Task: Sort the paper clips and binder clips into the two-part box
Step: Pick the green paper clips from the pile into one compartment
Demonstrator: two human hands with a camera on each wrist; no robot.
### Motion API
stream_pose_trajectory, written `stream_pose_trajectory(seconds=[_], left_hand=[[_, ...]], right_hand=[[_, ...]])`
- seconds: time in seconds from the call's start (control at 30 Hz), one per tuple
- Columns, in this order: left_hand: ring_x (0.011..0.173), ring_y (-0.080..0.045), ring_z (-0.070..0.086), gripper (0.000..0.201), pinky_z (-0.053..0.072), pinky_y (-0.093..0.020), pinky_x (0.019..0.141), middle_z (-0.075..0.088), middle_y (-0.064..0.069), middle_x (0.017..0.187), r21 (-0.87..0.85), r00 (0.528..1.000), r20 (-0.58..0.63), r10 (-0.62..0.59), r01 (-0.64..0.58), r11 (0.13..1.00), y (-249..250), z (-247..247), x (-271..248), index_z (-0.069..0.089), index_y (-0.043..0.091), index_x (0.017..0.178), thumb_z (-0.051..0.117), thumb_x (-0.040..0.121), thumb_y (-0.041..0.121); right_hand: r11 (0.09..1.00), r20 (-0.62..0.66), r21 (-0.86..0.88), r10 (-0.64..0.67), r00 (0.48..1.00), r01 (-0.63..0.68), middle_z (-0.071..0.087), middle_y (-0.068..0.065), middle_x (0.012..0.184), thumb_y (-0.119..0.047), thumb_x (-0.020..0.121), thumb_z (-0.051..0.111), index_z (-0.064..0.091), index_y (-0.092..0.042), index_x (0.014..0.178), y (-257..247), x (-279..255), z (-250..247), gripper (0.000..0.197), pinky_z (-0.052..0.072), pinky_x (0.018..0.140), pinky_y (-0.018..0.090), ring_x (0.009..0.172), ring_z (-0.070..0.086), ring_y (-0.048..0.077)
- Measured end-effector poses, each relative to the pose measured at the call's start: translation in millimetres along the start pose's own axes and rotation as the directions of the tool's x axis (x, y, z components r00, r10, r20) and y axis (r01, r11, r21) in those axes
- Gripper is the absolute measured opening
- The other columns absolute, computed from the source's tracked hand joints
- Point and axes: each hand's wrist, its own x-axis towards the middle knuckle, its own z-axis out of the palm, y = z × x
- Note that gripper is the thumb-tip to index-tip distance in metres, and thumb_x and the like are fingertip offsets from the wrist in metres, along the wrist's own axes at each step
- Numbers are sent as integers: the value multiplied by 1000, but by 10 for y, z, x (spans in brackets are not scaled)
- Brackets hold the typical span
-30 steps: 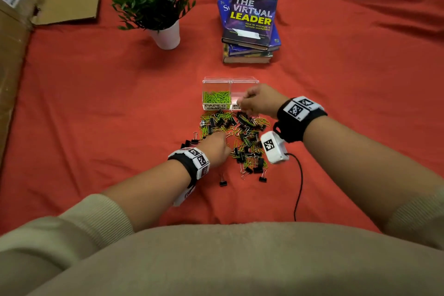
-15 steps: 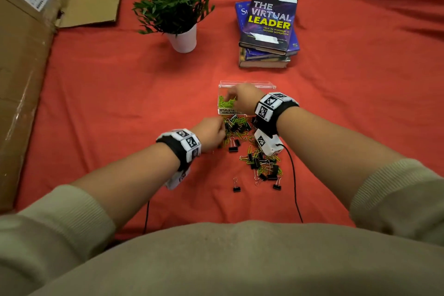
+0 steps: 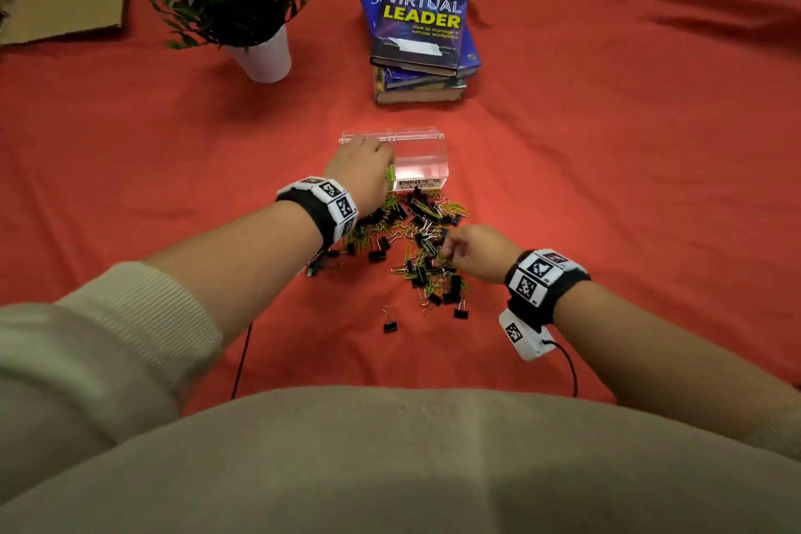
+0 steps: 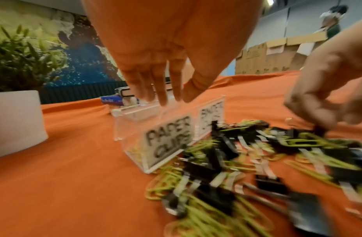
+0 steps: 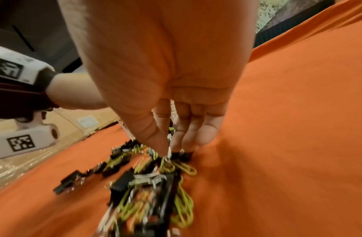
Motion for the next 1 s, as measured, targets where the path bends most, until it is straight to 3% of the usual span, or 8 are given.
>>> stream_pose_trajectory(seconds=[0.1,0.23,0.37,0.43,0.67,0.77,0.83,1.0], left_hand=[[105,-24,46,26,42,-36,92,53,-6,110,-8,995,-76,67,-67,998,182,134,-235,57,12,107,56,83,20],[105,-21,48,24,46,-36,90,53,-3,108,-58,973,173,155,-147,987,440,411,-535,57,16,103,57,85,32],[114,-27,47,36,45,-40,92,50,-9,118,-66,949,289,127,-113,991,520,623,-698,53,11,114,61,87,33],[115,-28,47,35,44,-40,93,49,-10,119,-93,950,295,104,-80,992,499,664,-738,52,9,117,61,88,26],[110,-26,50,27,45,-36,90,50,-9,115,-160,958,282,52,-6,987,373,712,-849,55,9,111,61,85,13],[105,-25,52,21,44,-32,87,52,-8,111,-202,965,260,19,35,979,359,690,-849,57,10,105,56,85,14],[104,-24,53,17,43,-32,87,54,-9,110,-229,974,227,-20,73,971,382,674,-821,58,10,101,55,85,16],[105,-28,54,24,47,-38,90,55,-12,111,-146,967,240,-90,128,981,450,745,-747,58,7,104,60,87,25]], right_hand=[[1000,-104,6,15,994,-15,58,-4,81,-8,83,56,62,-13,88,67,-22,118,10,42,61,25,73,55,14],[995,-217,-27,92,972,-100,57,-2,70,-25,84,63,54,-14,75,22,14,253,17,38,60,27,67,53,18],[976,-282,-162,98,954,-148,62,12,96,-27,86,59,61,-7,94,-77,63,334,21,46,69,33,90,60,30],[979,-271,-147,97,958,-141,62,13,97,-21,87,56,62,-6,94,-98,86,356,18,48,71,35,91,61,31],[979,-205,159,162,965,-131,59,7,70,-9,83,56,56,-9,74,45,49,222,9,53,65,37,64,56,20],[904,-162,401,227,960,-147,60,4,66,-5,83,61,55,-13,71,182,28,123,15,48,57,28,57,54,13],[830,-147,535,276,950,-158,63,5,67,-3,85,61,55,-14,72,277,28,73,18,47,54,22,57,58,13],[755,-117,637,296,948,-158,64,7,76,5,86,56,56,-11,88,353,16,9,16,49,59,25,62,59,16]])
